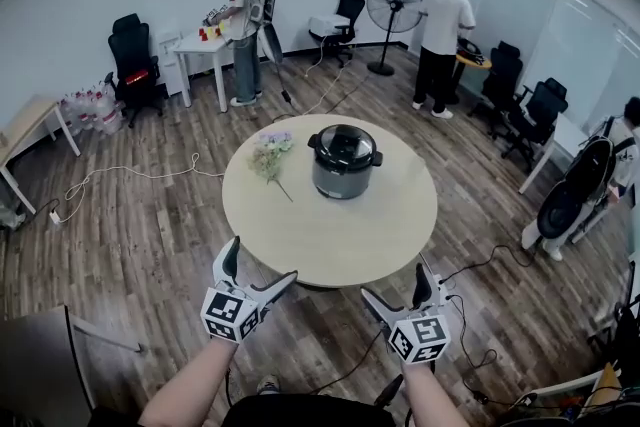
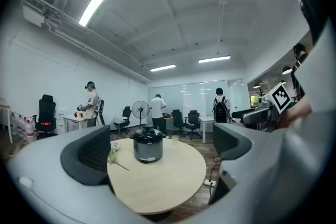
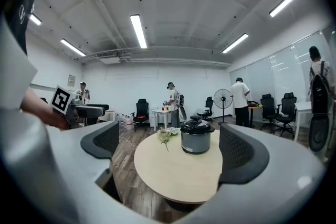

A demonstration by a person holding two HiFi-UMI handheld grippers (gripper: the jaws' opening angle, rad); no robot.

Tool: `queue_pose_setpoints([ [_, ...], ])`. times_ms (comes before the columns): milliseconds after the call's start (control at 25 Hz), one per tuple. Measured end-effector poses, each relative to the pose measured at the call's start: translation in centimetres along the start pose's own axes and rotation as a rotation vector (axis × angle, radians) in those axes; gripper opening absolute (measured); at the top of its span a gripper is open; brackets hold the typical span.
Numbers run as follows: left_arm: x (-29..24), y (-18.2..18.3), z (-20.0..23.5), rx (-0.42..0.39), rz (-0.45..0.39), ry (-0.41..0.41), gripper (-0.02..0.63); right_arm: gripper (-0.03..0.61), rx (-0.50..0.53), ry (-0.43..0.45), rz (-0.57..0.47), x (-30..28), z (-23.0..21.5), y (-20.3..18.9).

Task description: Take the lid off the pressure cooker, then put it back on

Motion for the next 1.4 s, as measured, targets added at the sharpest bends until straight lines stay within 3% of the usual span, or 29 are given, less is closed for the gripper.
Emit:
queue_pose_setpoints([
  [480, -4.6, -2.0, -2.2, -0.019, 0.055, 0.043, 0.588, 0.592, -0.009, 0.054, -0.047, -1.8, -6.1, 1.1],
  [760, -8.5, -3.6, -0.7, -0.019, 0.095, 0.050, 0.589, 0.592, -0.028, 0.057, -0.062, -5.3, -9.1, 1.9],
  [1080, -17.0, -7.4, 7.0, 0.044, 0.120, 0.008, 0.589, 0.592, -0.033, 0.019, -0.052, -14.7, -11.2, 2.4],
  [1400, -28.8, -12.5, 17.0, 0.062, 0.167, -0.121, 0.589, 0.592, -0.018, -0.023, 0.015, -29.0, -12.0, 3.7],
])
Point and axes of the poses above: the fingertips, and each gripper's own axes: x backward along the fingers, z to its left, y out of its top, the point moved 5 cm from there along x, backward along the fingers, and after that the axes turned 7 degrees about -y, right-handed, at the moved point
